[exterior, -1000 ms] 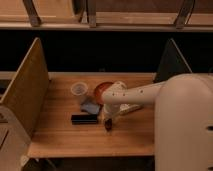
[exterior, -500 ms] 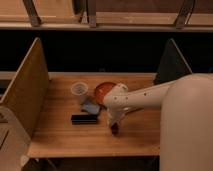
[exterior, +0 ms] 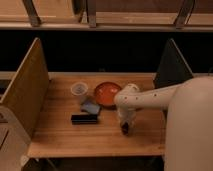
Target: Drag the pepper across the table
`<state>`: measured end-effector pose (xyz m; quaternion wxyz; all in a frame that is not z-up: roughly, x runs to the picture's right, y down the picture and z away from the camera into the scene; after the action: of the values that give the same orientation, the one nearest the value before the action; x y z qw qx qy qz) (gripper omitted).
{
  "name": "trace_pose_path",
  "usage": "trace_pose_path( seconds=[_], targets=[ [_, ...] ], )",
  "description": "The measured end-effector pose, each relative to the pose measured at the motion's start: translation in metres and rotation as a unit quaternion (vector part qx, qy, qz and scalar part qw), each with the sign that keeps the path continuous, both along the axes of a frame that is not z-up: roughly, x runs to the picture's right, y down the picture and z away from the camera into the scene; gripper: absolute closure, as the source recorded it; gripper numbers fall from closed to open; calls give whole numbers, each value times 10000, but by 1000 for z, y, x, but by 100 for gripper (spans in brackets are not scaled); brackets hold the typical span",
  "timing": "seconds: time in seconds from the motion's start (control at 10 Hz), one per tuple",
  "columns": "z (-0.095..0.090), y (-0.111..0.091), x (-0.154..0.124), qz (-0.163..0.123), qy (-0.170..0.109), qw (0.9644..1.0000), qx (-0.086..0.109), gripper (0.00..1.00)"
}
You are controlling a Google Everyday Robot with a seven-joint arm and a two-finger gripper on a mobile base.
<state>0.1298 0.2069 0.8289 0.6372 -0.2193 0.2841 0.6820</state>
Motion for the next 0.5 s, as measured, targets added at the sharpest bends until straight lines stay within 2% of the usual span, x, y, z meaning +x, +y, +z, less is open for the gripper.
trace_pose_path(
  seconds=[0.2,0.5],
  targets=[
    [-5,-9,25,201,237,9994,117,100],
    [-12,-17,64,586,560,9965,220,100]
  ],
)
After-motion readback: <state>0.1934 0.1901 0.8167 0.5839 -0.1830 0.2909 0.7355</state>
